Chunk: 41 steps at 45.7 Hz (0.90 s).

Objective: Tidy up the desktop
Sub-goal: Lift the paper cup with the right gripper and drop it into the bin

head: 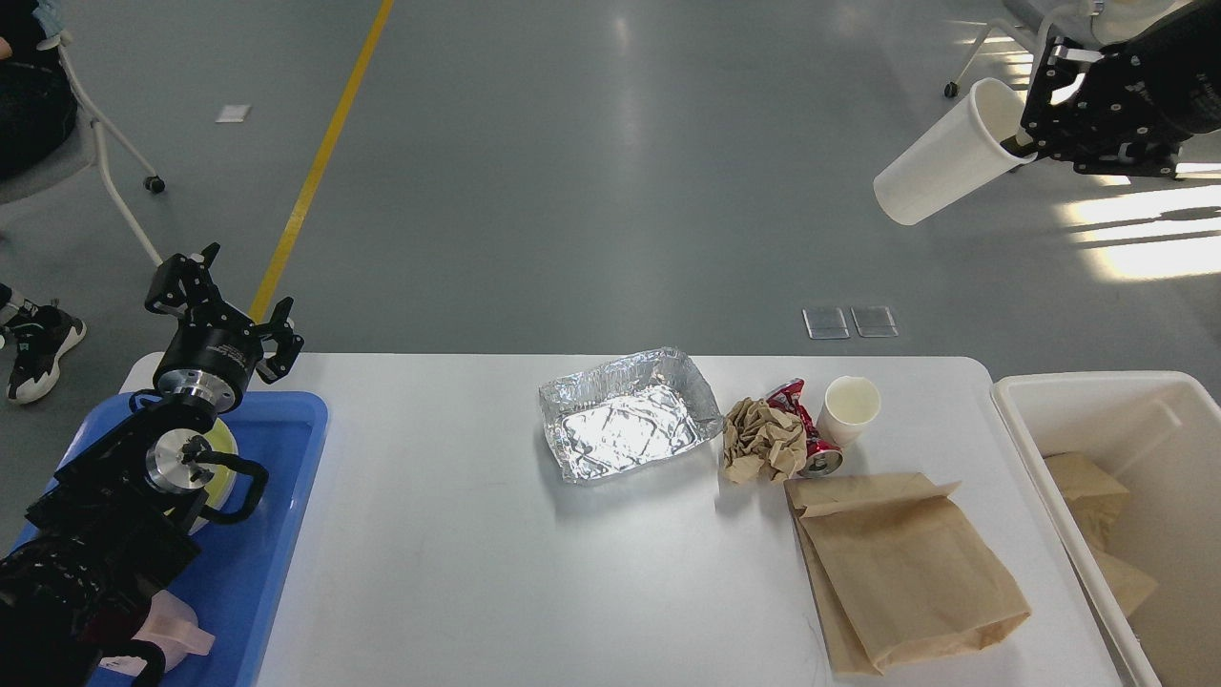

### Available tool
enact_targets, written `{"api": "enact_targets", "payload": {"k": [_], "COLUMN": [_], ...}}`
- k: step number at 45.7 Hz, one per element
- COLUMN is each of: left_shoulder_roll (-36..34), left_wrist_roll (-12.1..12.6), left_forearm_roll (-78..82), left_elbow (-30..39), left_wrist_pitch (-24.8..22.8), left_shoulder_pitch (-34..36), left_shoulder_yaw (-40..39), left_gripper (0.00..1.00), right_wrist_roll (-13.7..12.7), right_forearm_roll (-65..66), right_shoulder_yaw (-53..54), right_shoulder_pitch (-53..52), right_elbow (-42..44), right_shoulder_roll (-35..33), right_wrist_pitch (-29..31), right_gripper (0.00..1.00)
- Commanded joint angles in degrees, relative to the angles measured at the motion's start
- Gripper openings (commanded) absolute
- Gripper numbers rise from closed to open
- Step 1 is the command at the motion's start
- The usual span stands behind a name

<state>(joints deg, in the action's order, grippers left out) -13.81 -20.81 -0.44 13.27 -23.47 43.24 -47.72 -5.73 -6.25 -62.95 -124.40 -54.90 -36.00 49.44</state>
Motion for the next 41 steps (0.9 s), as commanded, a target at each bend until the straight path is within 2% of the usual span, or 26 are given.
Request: {"api": "enact_targets", "payload": {"k": [1,20,25,29,32,33,34,35,41], "left_shoulder_roll": [0.01,0.01,0.01,0.01,0.01,0.01,0.01,0.01,0.01], "left_wrist_roll": [0.07,-0.01,-0.02,0.07,-0.02,-0.02,-0.02,-0.02,-0.01], "left_forearm_roll": [0.00,0.00,0.00,0.00,0.00,0.00,0.00,0.00,0.00], "left_elbow": [0.00,0.00,0.00,0.00,0.00,0.00,0.00,0.00,0.00], "left_wrist_pitch": [0.00,0.00,0.00,0.00,0.00,0.00,0.00,0.00,0.00], "left_shoulder_pitch": [0.00,0.00,0.00,0.00,0.00,0.00,0.00,0.00,0.00], "left_shoulder_yaw": [0.00,0.00,0.00,0.00,0.00,0.00,0.00,0.00,0.00], "left_gripper": [0.99,0.99,0.99,0.99,0.99,0.99,0.99,0.99,0.99], "right_wrist_roll": [-0.16,-0.16,-0.16,-0.16,-0.16,-0.16,-0.16,-0.16,-0.16], "right_forearm_roll": [0.01,0.01,0.01,0.01,0.09,0.10,0.10,0.10,0.10], "right_shoulder_yaw": [-0.77,0.46,1.60,1.78,1.87,1.87,1.95,2.04,2.04], "right_shoulder_pitch": [6.52,42.38,49.06,54.69,56.71,57.33,57.34,57.34,57.77], "right_elbow": [1.81,4.98,5.59,8.31,10.77,12.87,13.76,14.46,14.82], "right_shoulder_roll": [-2.32,-7.24,-7.24,-6.72,-6.10,-5.58,-5.40,-5.22,-5.05], "right_wrist_pitch": [-6.00,-40.19,-45.91,-47.15,-47.33,-47.50,-47.68,-47.68,-47.59], "right_gripper": [0.00,0.00,0.00,0.01,0.35,0.77,0.94,1.00,1.00]}}
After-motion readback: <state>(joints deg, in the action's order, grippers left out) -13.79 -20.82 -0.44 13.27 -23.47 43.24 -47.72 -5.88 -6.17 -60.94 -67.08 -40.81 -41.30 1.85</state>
